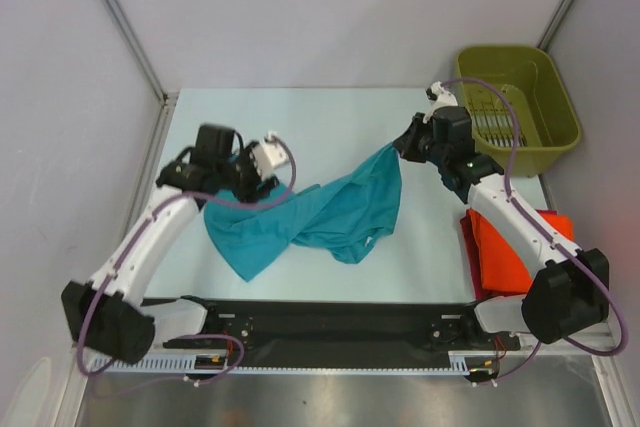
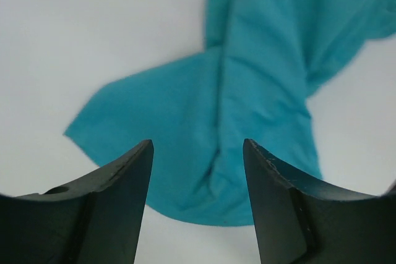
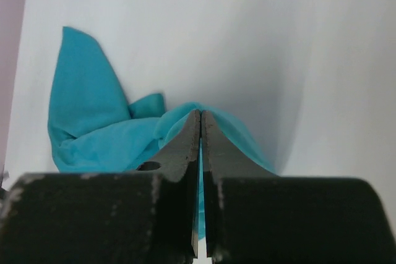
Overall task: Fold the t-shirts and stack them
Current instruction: Flatten the tshirt out
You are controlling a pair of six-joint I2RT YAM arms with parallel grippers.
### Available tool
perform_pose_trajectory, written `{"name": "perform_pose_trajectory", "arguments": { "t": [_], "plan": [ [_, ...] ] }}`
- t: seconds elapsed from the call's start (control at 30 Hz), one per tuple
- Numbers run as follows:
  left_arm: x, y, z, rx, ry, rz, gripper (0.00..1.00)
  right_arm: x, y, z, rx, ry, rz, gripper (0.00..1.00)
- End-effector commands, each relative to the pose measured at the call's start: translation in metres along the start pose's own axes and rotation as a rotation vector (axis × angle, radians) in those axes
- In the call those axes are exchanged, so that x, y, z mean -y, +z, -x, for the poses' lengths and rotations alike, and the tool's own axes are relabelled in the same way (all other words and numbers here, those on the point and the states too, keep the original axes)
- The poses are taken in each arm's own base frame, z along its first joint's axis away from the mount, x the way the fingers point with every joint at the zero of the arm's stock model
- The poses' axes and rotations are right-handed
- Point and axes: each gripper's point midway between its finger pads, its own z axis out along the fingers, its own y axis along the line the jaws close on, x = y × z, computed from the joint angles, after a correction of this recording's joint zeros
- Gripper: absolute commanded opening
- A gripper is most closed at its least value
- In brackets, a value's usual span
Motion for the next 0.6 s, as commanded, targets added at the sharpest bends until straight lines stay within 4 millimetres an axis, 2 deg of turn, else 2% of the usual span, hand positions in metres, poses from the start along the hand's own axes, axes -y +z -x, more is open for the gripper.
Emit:
{"name": "perform_pose_trajectory", "arguments": {
  "t": [0.0, 0.07, 0.1, 0.17, 0.2, 0.23, 0.27, 0.3, 0.33, 0.4, 0.5, 0.57],
  "plan": [
    [0.094, 0.005, -0.091, -0.239, 0.075, -0.250, 0.65, 0.011, 0.000, 0.003, 0.035, 0.022, -0.015, 0.00],
    [0.121, -0.002, -0.106, -0.268, 0.122, -0.273, 0.65, 0.012, 0.000, -0.002, 0.029, 0.025, -0.009, 0.00],
    [0.130, -0.006, -0.123, -0.306, 0.130, -0.260, 0.66, 0.014, 0.000, -0.004, 0.027, 0.025, -0.010, 0.00],
    [0.147, -0.007, -0.133, -0.325, 0.133, -0.269, 0.68, 0.015, -0.001, -0.007, 0.020, 0.026, -0.010, 0.00],
    [0.156, -0.007, -0.143, -0.348, 0.129, -0.284, 0.69, 0.016, -0.001, -0.009, 0.016, 0.027, -0.012, 0.00],
    [0.161, -0.007, -0.146, -0.345, 0.131, -0.290, 0.81, 0.017, -0.002, -0.009, 0.019, 0.028, -0.014, 0.00],
    [0.168, -0.005, -0.149, -0.352, 0.133, -0.307, 0.82, 0.018, -0.002, -0.010, 0.018, 0.029, -0.016, 0.00],
    [0.174, -0.003, -0.161, -0.378, 0.131, -0.319, 0.83, 0.020, -0.002, -0.013, 0.014, 0.033, -0.021, 0.00],
    [0.172, 0.004, -0.163, -0.381, 0.141, -0.299, 0.84, 0.020, -0.004, -0.014, 0.018, 0.034, -0.021, 0.00],
    [0.162, 0.011, -0.182, -0.447, 0.173, -0.226, 0.83, 0.022, -0.005, -0.014, 0.023, 0.041, -0.025, 0.00],
    [0.146, 0.021, -0.187, -0.470, 0.190, -0.134, 0.81, 0.024, -0.008, -0.017, 0.025, 0.048, -0.029, 0.00],
    [0.140, 0.028, -0.189, -0.466, 0.193, -0.094, 0.74, 0.025, -0.011, -0.018, 0.026, 0.050, -0.034, 0.00]
  ]
}}
